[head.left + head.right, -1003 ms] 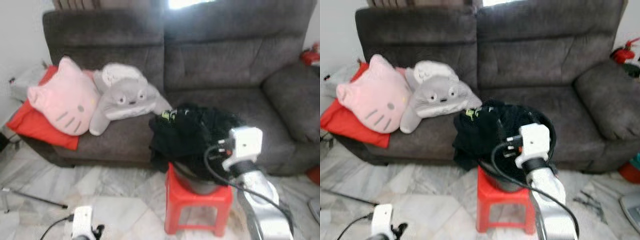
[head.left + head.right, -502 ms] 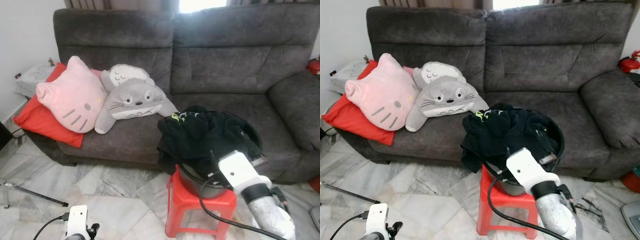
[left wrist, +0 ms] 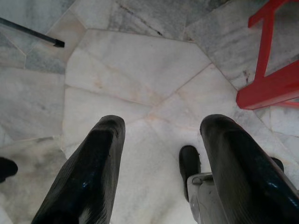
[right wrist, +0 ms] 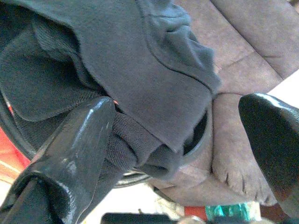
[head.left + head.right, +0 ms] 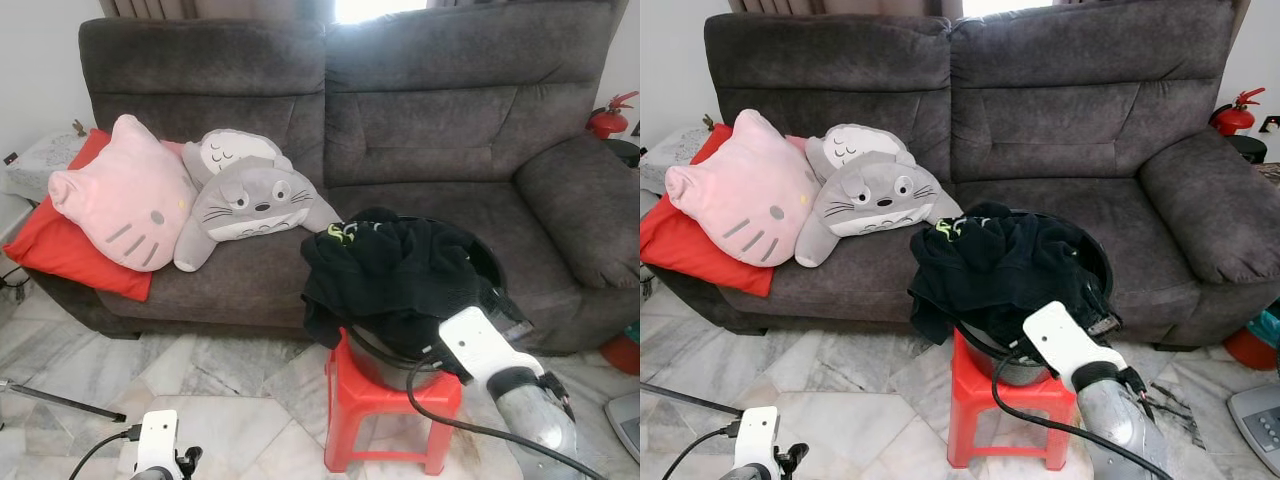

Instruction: Hang hanger

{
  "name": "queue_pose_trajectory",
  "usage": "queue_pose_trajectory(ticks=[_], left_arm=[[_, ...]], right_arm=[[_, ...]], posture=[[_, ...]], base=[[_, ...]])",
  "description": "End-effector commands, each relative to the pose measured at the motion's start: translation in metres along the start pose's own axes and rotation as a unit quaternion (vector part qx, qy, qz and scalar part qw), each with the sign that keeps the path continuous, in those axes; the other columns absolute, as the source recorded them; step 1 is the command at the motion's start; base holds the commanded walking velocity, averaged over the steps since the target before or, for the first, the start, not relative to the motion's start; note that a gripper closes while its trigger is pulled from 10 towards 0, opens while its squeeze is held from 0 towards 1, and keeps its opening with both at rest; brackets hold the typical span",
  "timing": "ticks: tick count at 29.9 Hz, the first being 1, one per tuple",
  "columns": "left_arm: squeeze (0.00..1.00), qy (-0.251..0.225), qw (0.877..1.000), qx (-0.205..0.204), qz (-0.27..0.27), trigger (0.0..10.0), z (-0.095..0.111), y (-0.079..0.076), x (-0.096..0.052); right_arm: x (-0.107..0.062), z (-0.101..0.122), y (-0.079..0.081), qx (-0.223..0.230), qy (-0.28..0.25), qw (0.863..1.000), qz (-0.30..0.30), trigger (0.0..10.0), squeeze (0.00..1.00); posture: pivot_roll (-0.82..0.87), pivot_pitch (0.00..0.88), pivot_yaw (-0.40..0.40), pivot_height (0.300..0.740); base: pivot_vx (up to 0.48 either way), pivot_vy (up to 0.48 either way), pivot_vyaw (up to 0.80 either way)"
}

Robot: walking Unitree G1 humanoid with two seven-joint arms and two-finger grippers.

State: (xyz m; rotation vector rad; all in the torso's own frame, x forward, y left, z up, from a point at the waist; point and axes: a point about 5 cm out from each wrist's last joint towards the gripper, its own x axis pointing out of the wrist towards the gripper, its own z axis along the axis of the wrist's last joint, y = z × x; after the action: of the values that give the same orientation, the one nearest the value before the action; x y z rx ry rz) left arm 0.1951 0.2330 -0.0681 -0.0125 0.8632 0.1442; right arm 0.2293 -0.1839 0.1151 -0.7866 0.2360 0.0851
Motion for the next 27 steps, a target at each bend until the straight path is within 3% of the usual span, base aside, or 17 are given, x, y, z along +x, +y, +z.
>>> queue_pose_trajectory(ticks=[1, 27], left_arm=[[0.0, 0.003, 1.0, 0.003, 0.0, 10.0, 0.0, 0.001, 0.0], [0.0, -0.001, 1.0, 0.002, 0.002, 10.0, 0.0, 0.0, 0.0]], right_arm=[[0.001, 0.001, 0.002, -0.004, -0.006, 1.0, 0.005, 10.0, 0.0], [0.017, 0.0, -0.005, -0.012, -0.016, 1.0, 0.003, 10.0, 0.0]], posture=[[-0.2, 0.0, 0.077, 0.74], [-0.2, 0.0, 0.075, 0.74]], base=[[0.0, 0.0, 0.0], [0.0, 0.0, 0.0]])
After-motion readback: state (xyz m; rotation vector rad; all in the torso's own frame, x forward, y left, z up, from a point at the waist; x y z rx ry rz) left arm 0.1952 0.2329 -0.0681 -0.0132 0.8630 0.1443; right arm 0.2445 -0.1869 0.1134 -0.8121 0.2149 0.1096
